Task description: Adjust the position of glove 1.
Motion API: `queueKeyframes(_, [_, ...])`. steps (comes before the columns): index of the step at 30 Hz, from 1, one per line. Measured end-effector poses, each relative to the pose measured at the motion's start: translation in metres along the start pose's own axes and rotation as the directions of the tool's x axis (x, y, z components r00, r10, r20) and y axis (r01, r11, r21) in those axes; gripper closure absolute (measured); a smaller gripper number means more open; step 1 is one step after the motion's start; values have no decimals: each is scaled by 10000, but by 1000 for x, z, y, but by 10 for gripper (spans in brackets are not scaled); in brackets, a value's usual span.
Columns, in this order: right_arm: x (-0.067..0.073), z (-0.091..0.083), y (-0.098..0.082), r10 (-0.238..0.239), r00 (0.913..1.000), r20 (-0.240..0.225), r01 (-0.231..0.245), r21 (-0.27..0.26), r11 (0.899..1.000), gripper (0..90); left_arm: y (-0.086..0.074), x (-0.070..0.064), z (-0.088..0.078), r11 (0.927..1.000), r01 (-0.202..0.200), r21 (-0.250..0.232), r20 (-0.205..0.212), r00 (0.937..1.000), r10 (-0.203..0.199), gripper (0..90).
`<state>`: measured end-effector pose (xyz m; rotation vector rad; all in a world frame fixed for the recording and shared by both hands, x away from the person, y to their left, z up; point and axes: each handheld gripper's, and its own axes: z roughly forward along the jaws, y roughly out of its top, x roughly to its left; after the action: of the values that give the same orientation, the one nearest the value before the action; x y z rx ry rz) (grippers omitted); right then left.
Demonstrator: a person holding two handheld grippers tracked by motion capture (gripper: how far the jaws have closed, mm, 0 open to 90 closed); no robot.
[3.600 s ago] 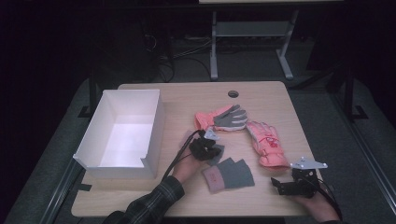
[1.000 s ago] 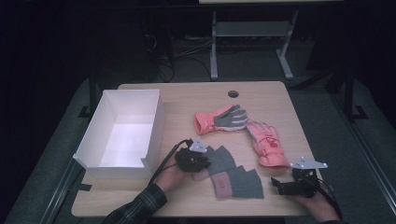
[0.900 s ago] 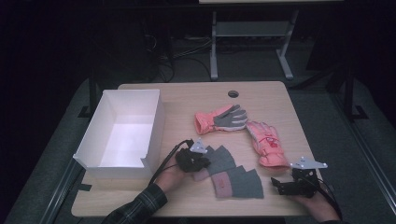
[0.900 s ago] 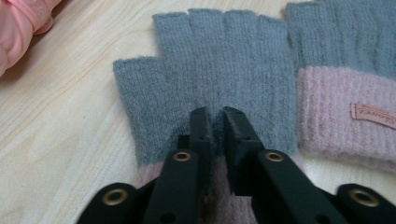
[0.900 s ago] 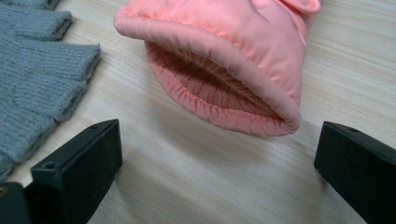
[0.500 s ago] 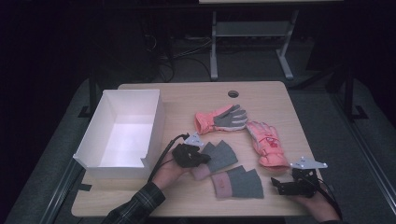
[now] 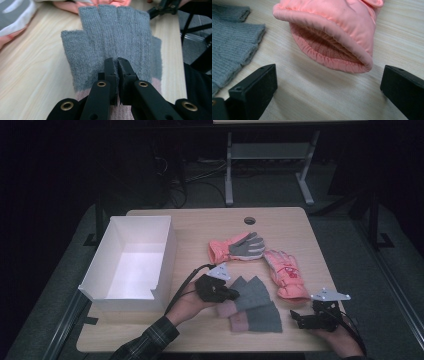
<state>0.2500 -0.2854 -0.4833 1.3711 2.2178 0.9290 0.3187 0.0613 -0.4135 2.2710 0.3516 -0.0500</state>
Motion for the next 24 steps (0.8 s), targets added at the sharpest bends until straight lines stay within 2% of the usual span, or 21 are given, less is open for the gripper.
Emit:
queueKeyframes(6, [0, 0, 0, 8, 10000, 0, -8, 4, 10000, 3, 10, -7, 12, 9989, -360, 314, 502, 9981, 344, 867])
queueKeyframes(12, [0, 0, 0, 4, 10000, 0, -4, 5, 10000, 3, 14, -15, 25, 9963, -598, 623, 827, 9951, 546, 867])
queueKeyframes(18, [0, 0, 0, -2, 10000, -3, 2, 8, 10000, 3, 14, -21, 34, 9925, -777, 948, 1016, 9925, 680, 866])
queueKeyframes(24, [0, 0, 0, -11, 10000, -4, 11, 4, 10000, 3, 12, -23, 41, 9882, -954, 1198, 980, 9917, 839, 866])
